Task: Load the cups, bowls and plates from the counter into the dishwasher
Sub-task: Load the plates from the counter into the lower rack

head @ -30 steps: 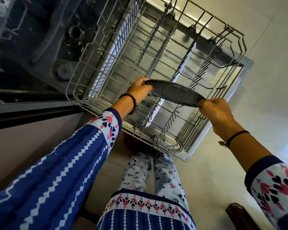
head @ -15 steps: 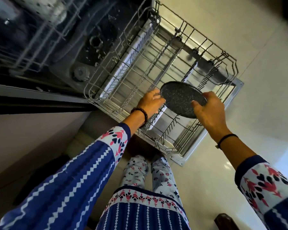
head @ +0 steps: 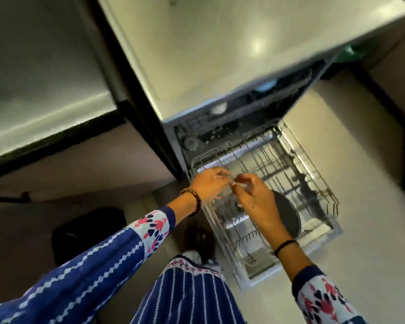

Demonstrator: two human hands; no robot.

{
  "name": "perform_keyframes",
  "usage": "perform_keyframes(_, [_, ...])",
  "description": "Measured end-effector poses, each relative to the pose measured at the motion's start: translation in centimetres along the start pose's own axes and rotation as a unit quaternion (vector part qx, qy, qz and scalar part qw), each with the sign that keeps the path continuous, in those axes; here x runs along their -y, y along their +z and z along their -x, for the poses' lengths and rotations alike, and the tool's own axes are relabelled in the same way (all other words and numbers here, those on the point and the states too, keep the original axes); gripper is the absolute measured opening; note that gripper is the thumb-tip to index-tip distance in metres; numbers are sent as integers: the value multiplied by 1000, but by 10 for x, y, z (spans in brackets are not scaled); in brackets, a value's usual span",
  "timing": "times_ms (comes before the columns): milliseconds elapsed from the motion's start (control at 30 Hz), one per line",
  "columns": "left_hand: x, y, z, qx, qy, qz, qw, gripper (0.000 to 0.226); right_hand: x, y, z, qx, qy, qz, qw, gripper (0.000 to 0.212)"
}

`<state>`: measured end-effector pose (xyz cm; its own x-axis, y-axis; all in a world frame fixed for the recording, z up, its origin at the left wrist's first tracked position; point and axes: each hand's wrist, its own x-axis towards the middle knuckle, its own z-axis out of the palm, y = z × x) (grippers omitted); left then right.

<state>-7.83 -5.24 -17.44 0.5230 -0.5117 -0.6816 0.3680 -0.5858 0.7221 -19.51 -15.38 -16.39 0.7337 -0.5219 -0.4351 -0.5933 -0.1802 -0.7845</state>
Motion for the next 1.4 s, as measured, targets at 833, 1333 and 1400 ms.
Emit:
perform_keyframes(833, [11,-243,275,-400,148,262,865,18,292,155,80,323,-277,-28,904,18])
perform_keyframes(1333, [77,-442,322,-425,133,336,830,19,422,342,73,353,-262,-15,898,21])
perform_keyframes(1400, [88,-474,332,-430,126,341,826,19,438,373,76,354,-254,-19,900,22])
